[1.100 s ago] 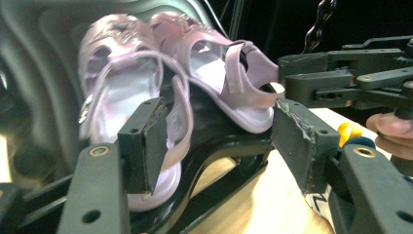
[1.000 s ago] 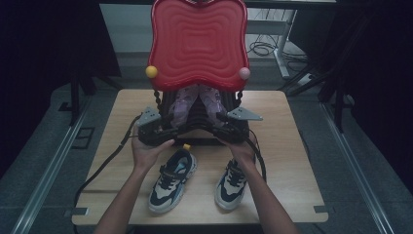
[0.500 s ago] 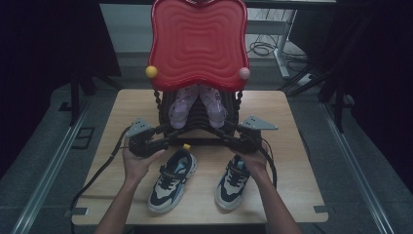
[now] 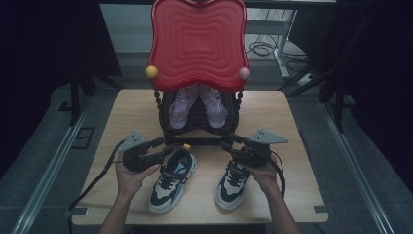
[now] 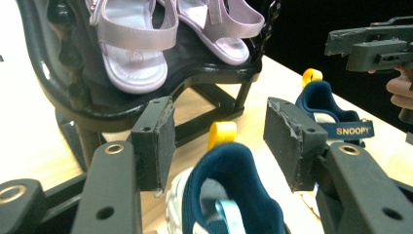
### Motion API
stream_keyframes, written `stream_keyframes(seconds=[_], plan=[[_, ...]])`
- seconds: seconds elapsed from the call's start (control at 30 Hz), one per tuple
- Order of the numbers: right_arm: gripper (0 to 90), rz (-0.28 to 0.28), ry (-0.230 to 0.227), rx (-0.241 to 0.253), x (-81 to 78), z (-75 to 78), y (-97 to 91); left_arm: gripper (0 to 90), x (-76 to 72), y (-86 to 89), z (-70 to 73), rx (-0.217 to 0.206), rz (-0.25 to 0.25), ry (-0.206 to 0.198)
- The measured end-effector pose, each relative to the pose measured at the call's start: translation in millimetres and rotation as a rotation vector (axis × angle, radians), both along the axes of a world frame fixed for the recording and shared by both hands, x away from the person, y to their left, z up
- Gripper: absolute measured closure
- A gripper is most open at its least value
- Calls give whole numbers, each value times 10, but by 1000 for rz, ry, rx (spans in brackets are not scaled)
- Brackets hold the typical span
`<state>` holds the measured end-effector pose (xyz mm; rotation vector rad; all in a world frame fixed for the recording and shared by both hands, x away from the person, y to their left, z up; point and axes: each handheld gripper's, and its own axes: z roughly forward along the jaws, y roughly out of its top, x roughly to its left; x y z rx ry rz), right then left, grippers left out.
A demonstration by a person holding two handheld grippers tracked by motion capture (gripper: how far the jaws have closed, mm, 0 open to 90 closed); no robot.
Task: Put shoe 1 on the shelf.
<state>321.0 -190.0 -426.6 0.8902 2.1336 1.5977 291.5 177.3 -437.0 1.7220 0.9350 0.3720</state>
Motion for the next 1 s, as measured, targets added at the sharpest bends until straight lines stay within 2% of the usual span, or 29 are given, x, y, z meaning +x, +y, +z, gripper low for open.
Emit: stream_keyframes(seconds=[0.17, 0.3, 0.4, 0.5, 0.57, 0.67, 0.77, 0.83, 1.0], plan=[[504, 16, 9, 0, -93, -45, -71, 451, -136, 35, -34, -3, -7, 10], [508, 27, 19, -4, -143, -91, -111, 450, -205, 27, -49, 37, -13, 19], [508, 33, 30, -14, -172, -122, -152, 448, -248, 21, -52, 48, -20, 26], [508, 35, 40, -20, -207, -138, -196, 443, -311, 23, -62, 93, -17, 32], [508, 36, 51, -25, -254, -157, -245, 439, -359, 32, -69, 102, -23, 37], [508, 36, 53, -32, -293, -173, -291, 439, -418, 79, -120, 73, -46, 65], [508, 32, 55, -39, -322, -189, -326, 443, -465, 100, -189, 104, -43, 85], [508, 25, 57, -38, -340, -206, -348, 458, -484, 108, -220, 95, -48, 100], [503, -6, 62, -33, -374, -221, -429, 516, -481, 103, -264, 127, -59, 123]])
